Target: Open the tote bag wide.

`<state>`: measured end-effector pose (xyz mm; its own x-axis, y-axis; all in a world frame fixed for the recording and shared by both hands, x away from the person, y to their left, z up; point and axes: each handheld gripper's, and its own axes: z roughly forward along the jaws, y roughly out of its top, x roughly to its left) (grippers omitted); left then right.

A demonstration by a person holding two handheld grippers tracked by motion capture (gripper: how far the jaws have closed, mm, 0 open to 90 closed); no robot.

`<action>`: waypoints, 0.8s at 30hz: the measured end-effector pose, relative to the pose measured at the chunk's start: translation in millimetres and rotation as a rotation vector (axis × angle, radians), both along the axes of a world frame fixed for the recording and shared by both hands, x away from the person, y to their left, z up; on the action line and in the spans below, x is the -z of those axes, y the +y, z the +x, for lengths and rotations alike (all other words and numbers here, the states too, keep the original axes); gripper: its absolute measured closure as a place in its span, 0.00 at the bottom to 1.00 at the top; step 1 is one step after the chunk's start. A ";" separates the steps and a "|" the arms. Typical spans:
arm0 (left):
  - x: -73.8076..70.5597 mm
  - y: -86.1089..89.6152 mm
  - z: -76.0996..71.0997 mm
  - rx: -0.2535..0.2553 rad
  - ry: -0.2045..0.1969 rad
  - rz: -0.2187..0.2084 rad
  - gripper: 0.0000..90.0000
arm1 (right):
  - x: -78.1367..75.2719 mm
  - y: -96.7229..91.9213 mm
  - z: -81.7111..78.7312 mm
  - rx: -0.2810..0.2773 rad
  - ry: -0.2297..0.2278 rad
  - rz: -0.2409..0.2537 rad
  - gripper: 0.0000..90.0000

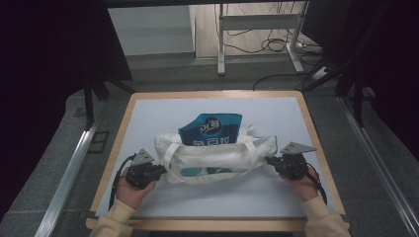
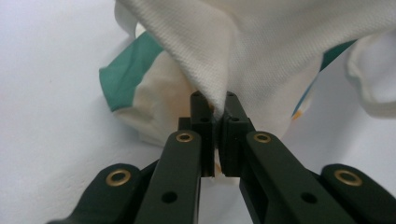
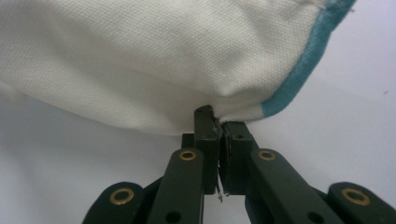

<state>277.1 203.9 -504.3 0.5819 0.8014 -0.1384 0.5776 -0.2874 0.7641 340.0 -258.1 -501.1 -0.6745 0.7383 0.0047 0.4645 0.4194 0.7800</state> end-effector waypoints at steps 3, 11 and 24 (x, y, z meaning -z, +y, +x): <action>4.6 -1.6 3.6 -0.001 0.018 0.013 0.96 | 4.4 2.3 1.5 -0.001 0.015 -0.016 0.96; 12.8 -5.6 9.3 -0.003 0.048 0.027 0.96 | 12.2 4.1 3.2 -0.005 0.043 -0.040 0.96; 3.1 4.9 -1.1 -0.050 -0.007 0.003 0.64 | 4.4 -2.4 -1.4 0.054 0.006 -0.007 0.54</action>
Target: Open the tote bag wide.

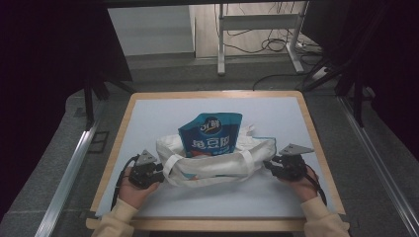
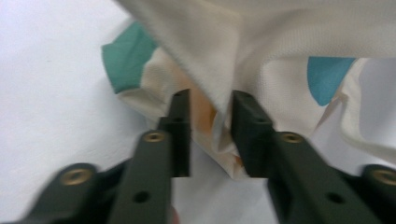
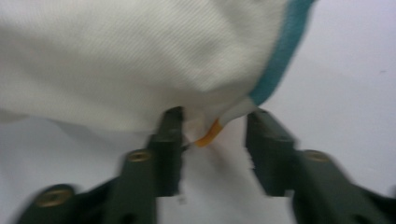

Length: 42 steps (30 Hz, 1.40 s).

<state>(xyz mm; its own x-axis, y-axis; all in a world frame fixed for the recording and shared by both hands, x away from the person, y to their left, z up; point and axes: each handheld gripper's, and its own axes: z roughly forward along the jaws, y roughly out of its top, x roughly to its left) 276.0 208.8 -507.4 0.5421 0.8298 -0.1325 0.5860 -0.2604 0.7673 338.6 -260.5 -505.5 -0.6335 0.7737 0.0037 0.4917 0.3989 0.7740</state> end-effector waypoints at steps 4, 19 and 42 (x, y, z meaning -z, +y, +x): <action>-15.2 10.1 -11.7 -0.063 -0.060 -0.044 0.41 | -8.7 -7.0 -6.0 0.047 -0.028 0.038 0.39; -87.0 12.7 -21.1 -0.085 -0.245 -0.136 0.74 | -74.5 -3.9 -16.9 0.007 -0.155 0.171 0.54; -47.6 -30.6 10.0 0.063 -0.036 -0.047 1.00 | -51.6 51.0 7.0 -0.151 -0.057 0.091 0.97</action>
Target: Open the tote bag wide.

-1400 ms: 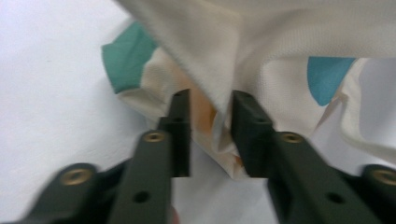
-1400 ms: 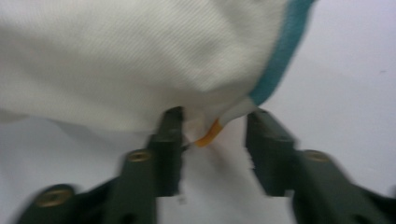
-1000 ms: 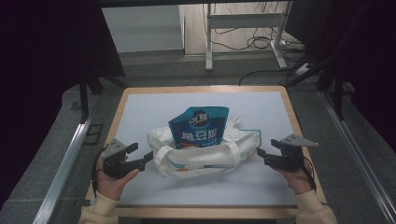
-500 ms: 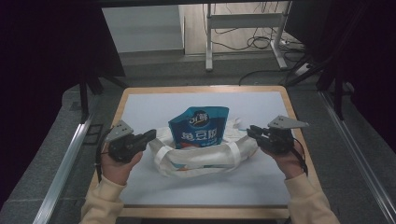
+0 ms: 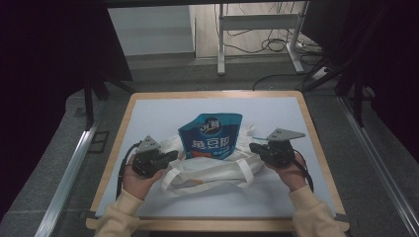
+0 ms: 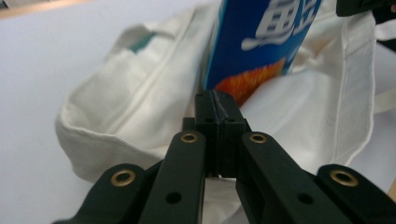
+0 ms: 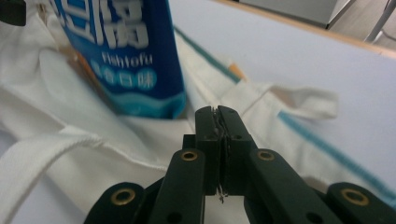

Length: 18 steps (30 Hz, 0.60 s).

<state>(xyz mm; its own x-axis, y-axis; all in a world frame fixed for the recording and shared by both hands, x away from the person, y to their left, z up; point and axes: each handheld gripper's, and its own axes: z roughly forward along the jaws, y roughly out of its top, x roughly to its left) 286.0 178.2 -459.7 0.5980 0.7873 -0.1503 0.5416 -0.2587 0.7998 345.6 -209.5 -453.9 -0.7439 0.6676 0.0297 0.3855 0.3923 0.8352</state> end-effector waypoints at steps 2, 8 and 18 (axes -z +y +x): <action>6.6 -2.1 0.0 0.002 0.016 0.016 1.00 | 7.7 -1.1 -1.4 -0.004 0.015 -0.017 0.97; 22.7 -3.7 1.0 0.008 0.059 0.021 1.00 | 30.3 -2.9 -4.2 -0.012 0.059 -0.059 0.98; 37.9 -4.0 0.4 0.015 0.096 0.046 1.00 | 54.0 -0.5 -6.6 -0.024 0.116 -0.108 0.99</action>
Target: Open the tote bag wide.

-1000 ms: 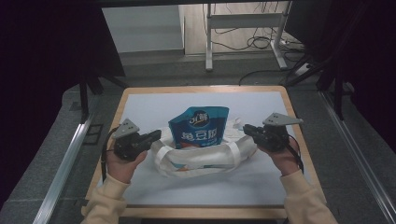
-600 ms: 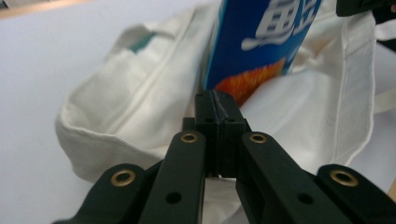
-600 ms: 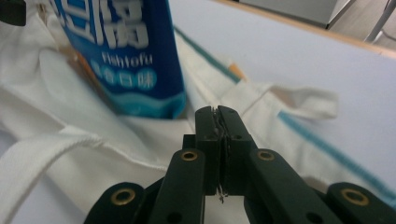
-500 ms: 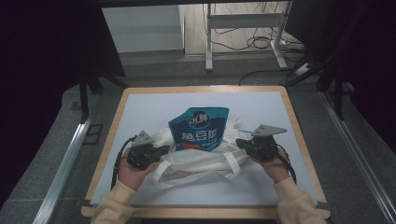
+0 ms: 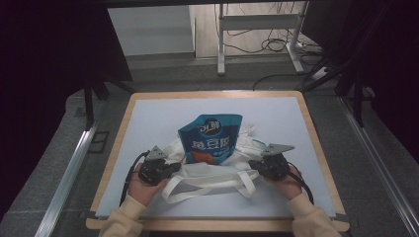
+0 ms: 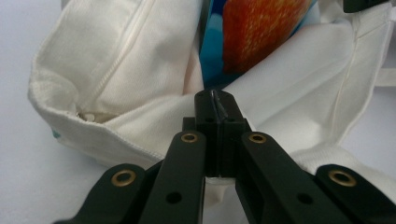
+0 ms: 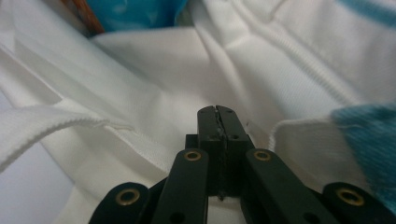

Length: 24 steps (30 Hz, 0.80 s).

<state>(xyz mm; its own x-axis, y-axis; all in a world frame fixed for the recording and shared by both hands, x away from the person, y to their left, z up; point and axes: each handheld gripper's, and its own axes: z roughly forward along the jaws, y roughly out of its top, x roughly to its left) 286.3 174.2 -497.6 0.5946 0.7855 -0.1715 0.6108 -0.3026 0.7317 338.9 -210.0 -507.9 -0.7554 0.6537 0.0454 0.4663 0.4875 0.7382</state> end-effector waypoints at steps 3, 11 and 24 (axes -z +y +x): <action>2.0 -0.8 -0.1 0.001 0.004 0.007 1.00 | 6.0 1.2 -0.3 -0.002 0.016 -0.017 0.99; 7.1 -0.9 2.5 0.002 0.019 0.010 1.00 | 9.9 1.9 -0.2 -0.004 0.017 -0.021 0.99; -6.5 -0.7 -0.8 -0.003 -0.020 0.001 1.00 | -6.4 2.5 -3.7 0.005 -0.033 0.024 0.99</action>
<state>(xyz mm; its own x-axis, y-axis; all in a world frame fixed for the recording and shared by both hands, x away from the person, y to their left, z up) 285.6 173.5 -491.1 0.5953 0.7877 -0.1585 0.5967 -0.3014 0.7437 335.3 -207.4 -501.5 -0.7535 0.6565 0.0363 0.4439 0.4673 0.7646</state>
